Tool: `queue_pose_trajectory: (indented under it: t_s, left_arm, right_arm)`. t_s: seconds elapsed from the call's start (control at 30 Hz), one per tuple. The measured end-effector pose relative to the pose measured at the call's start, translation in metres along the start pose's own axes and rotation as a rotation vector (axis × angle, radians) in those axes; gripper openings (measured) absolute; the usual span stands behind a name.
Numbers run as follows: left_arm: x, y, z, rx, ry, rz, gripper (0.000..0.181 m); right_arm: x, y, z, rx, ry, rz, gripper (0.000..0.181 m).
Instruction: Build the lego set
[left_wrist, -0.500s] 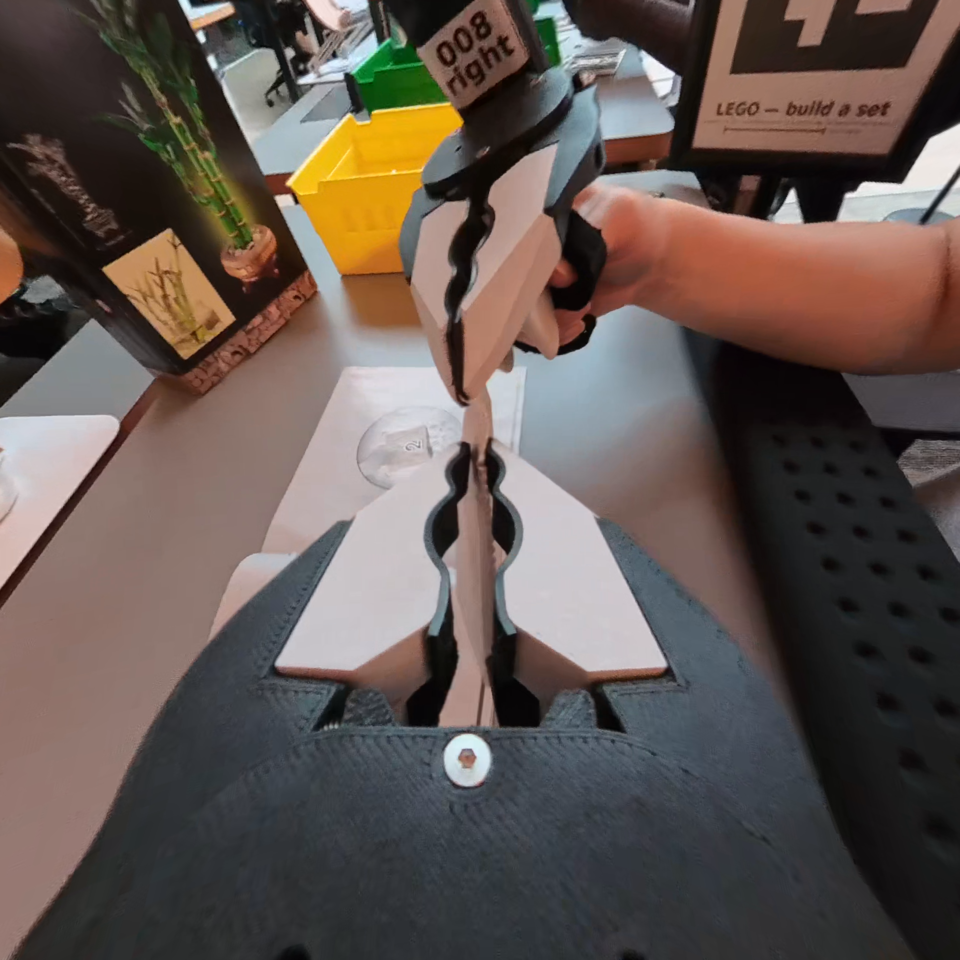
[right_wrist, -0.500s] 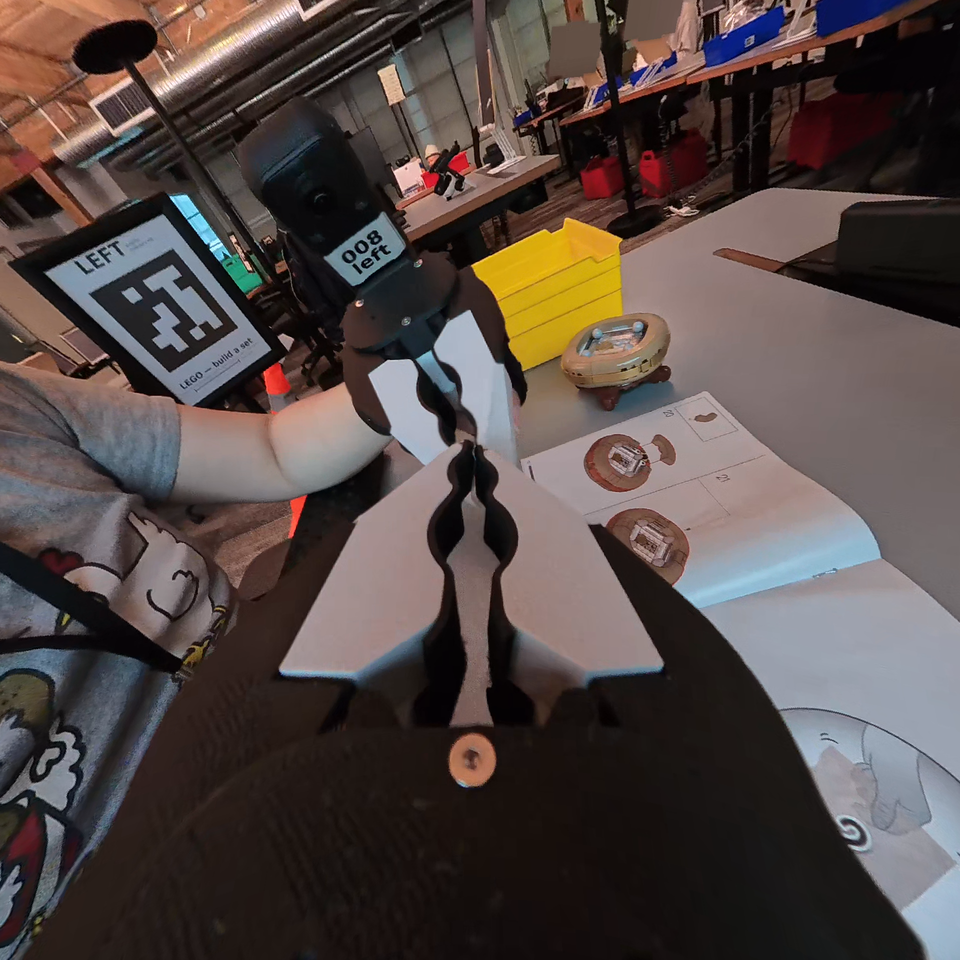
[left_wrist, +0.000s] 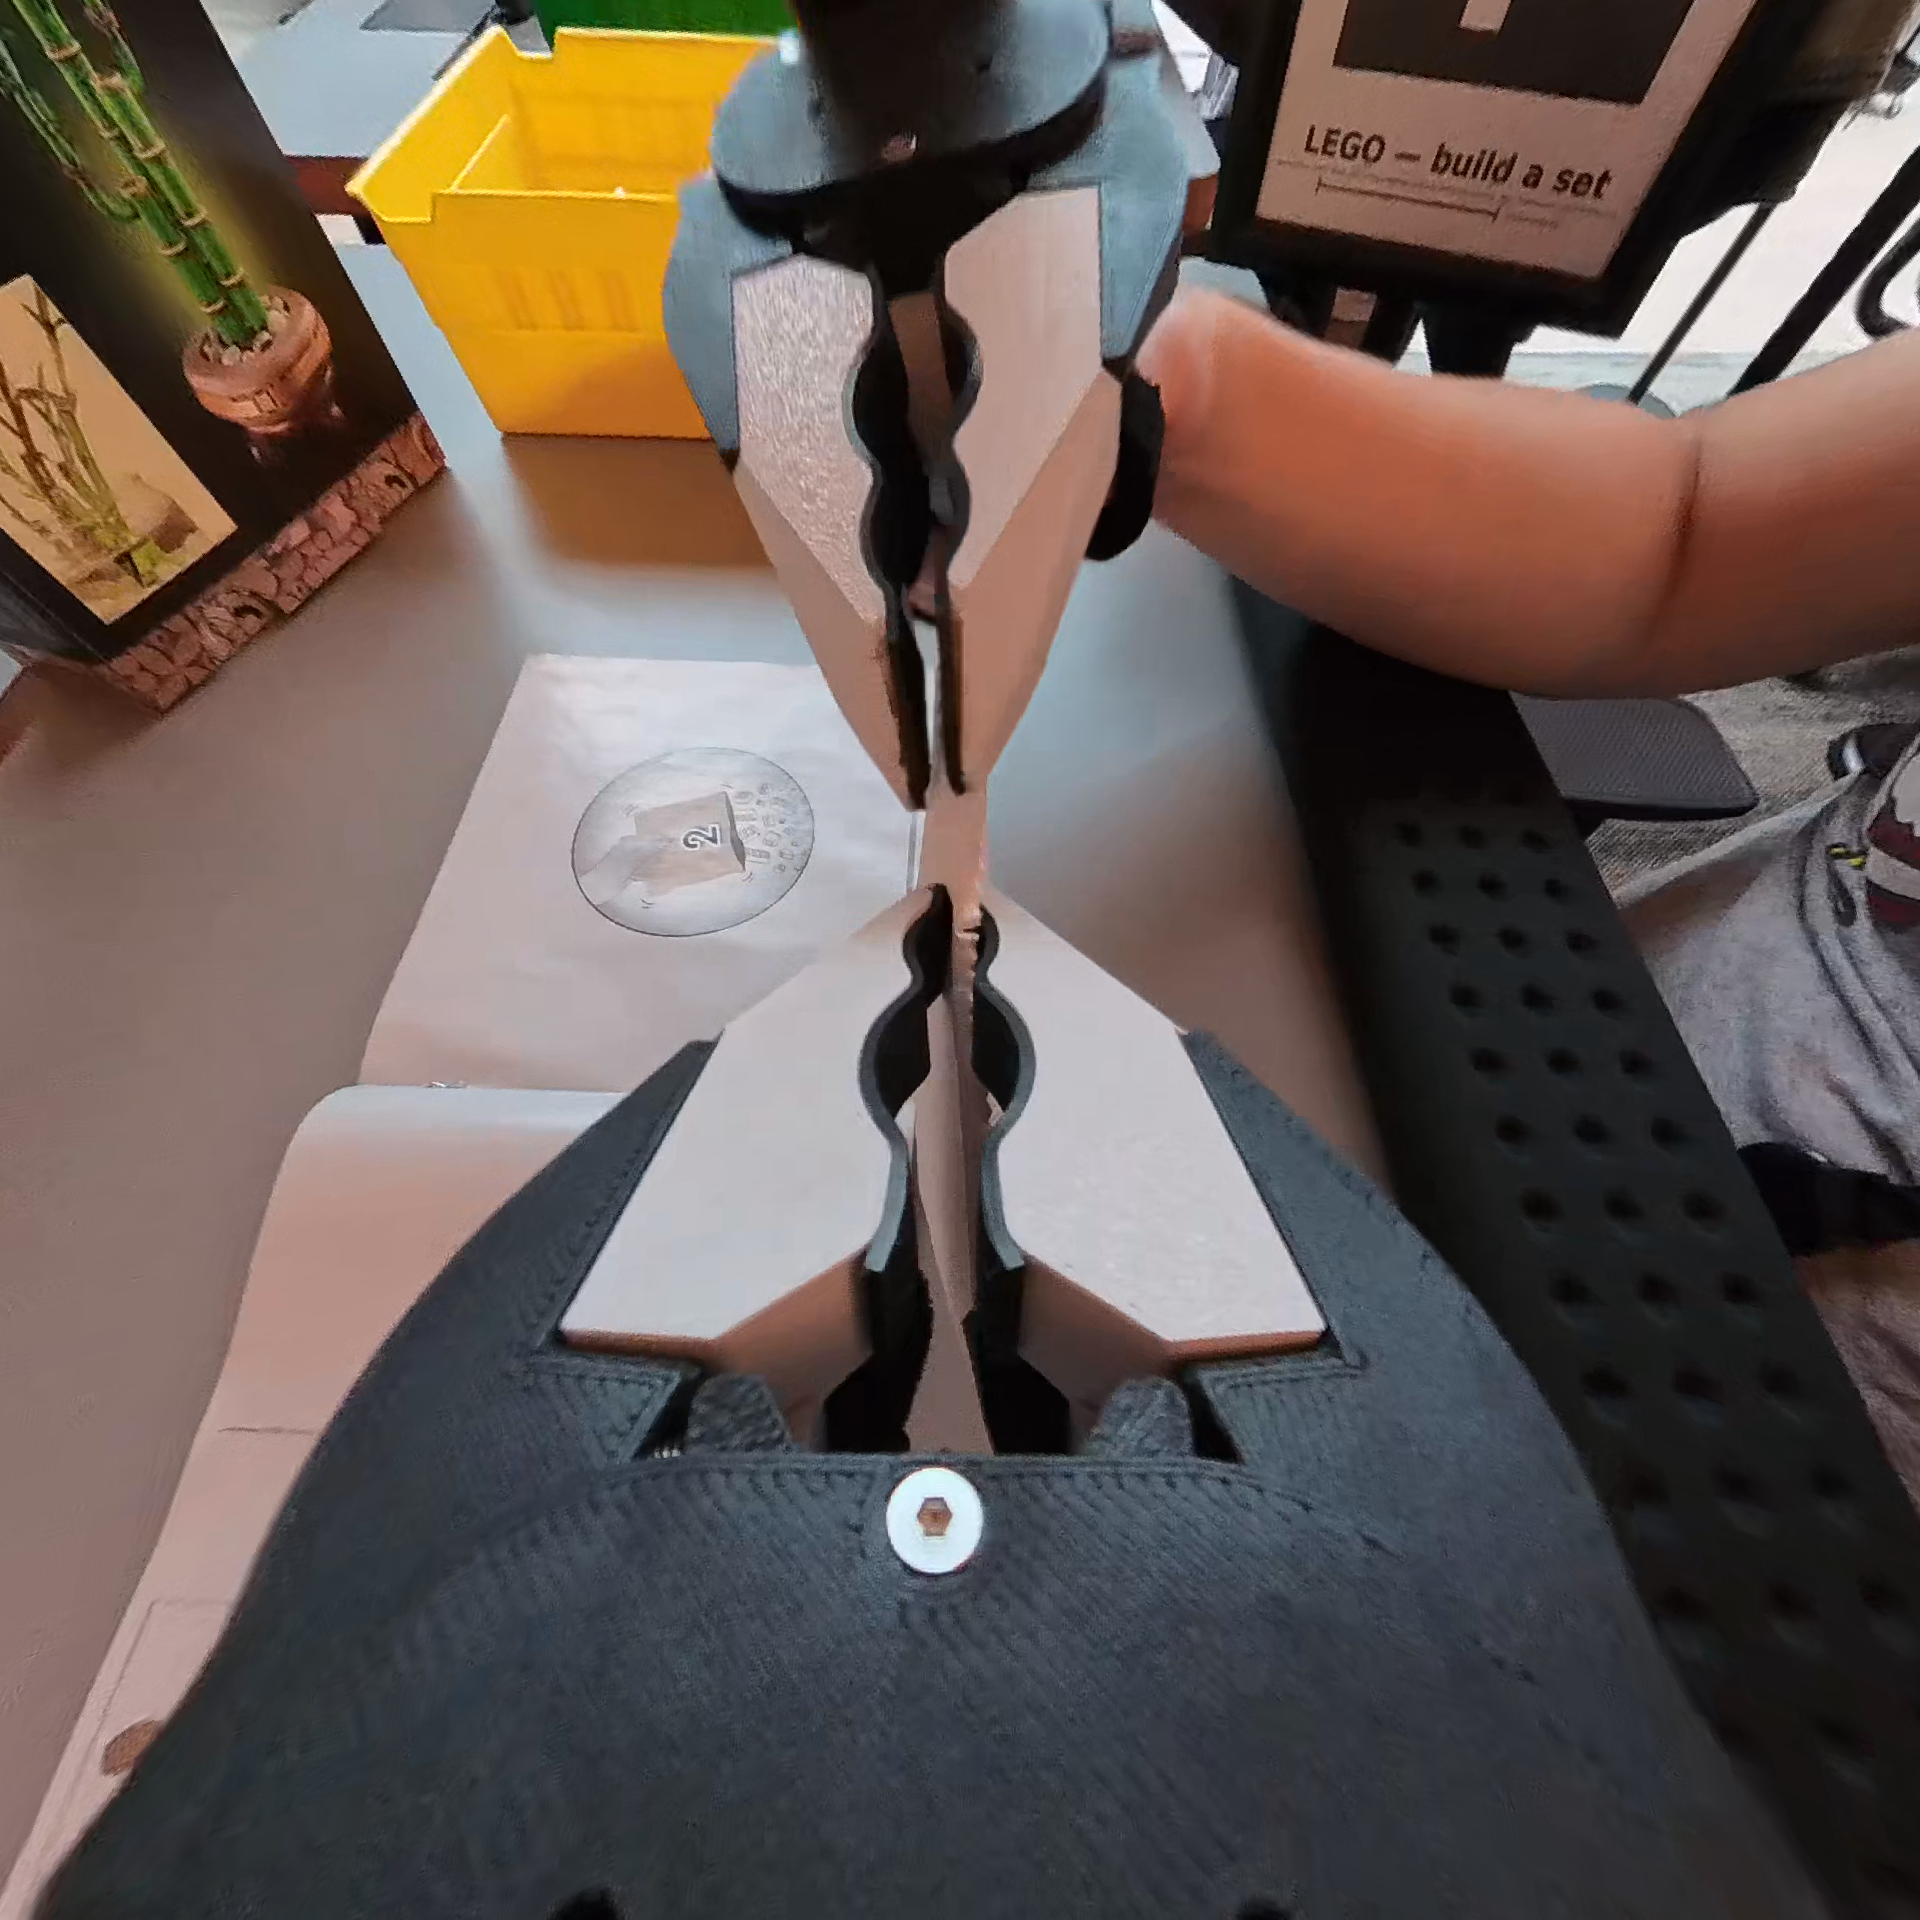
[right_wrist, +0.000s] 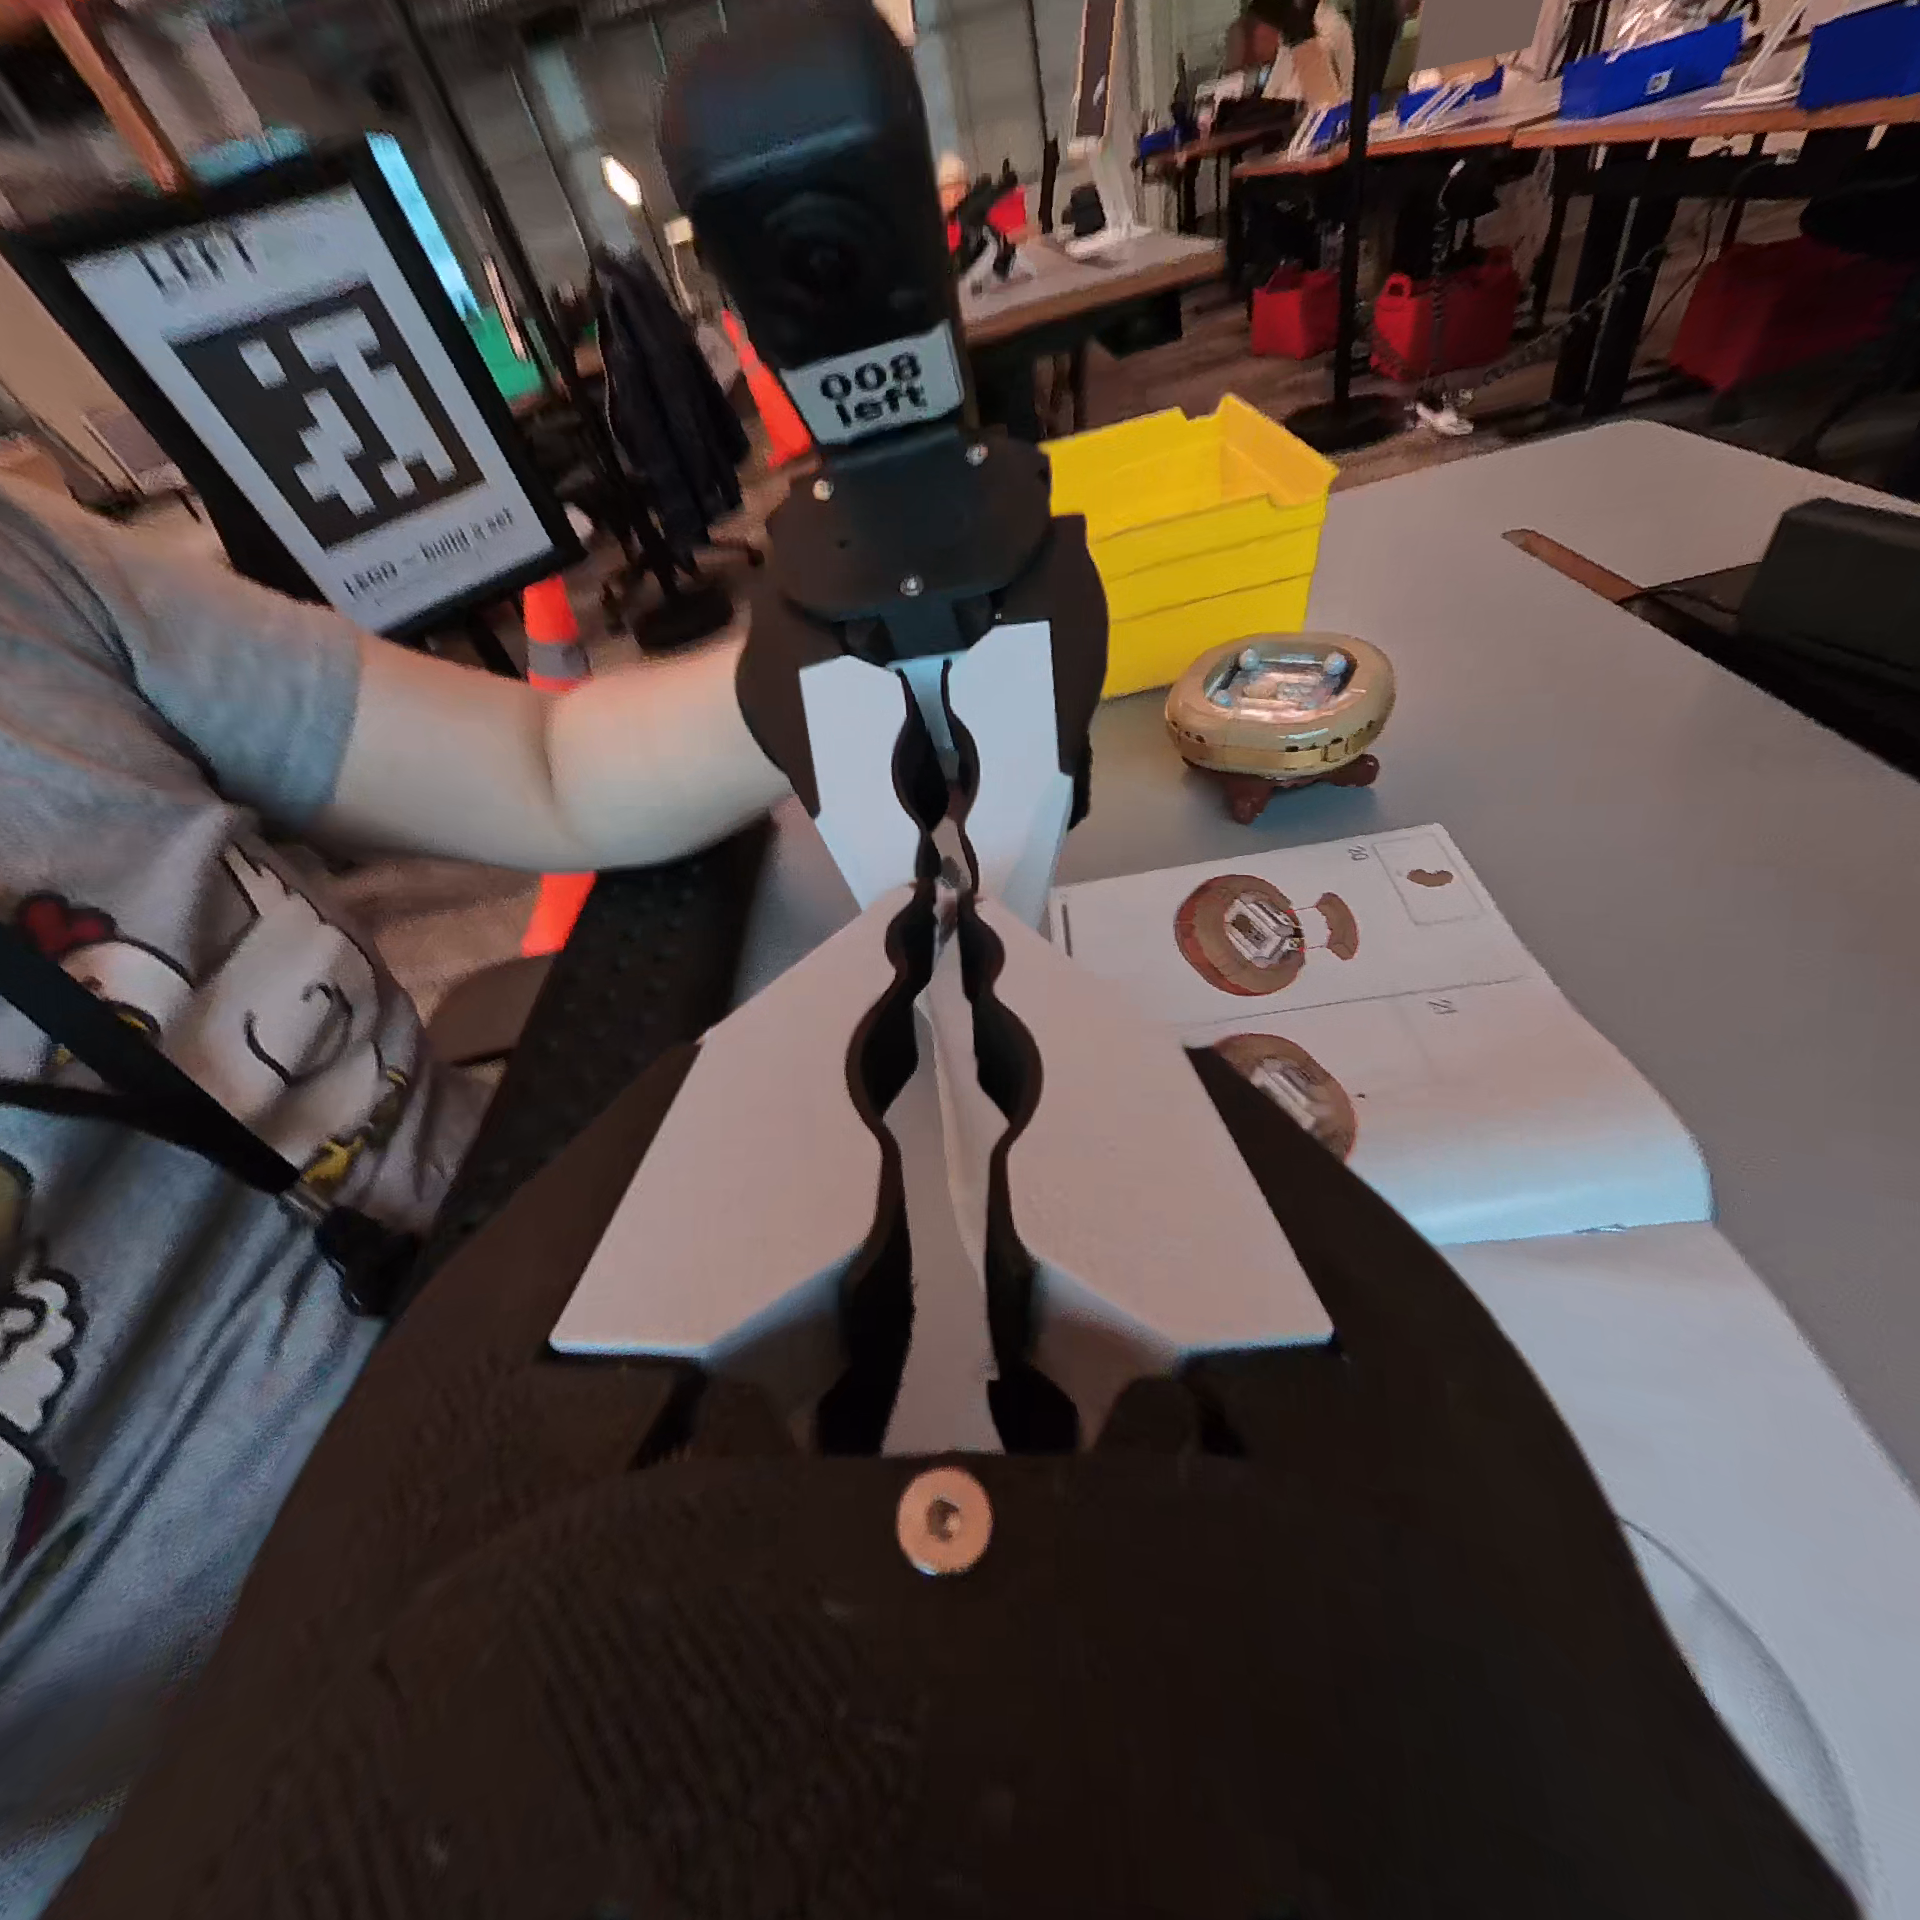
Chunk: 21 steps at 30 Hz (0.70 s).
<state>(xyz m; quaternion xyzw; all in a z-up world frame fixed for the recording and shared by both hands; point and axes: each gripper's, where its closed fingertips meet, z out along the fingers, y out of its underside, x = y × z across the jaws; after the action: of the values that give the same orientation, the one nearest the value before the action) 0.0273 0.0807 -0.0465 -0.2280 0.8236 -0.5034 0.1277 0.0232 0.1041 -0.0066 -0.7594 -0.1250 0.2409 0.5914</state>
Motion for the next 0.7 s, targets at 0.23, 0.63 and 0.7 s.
queue_pose_trajectory:
  t_s: [0.23,0.63,0.7]
  left_arm:
    - [-0.005,-0.001,-0.015,-0.021,-0.021,-0.013,0.0]
    - [-0.014,0.007,-0.027,-0.081,-0.066,-0.033,0.0]
    - [-0.013,0.007,-0.029,-0.084,-0.061,-0.039,0.0]
  right_arm:
    - [0.002,-0.008,0.003,-0.251,-0.011,-0.116,0.013]
    - [0.014,-0.001,0.025,-0.369,-0.033,-0.227,0.0]
    - [0.011,-0.002,0.025,-0.343,-0.035,-0.256,0.0]
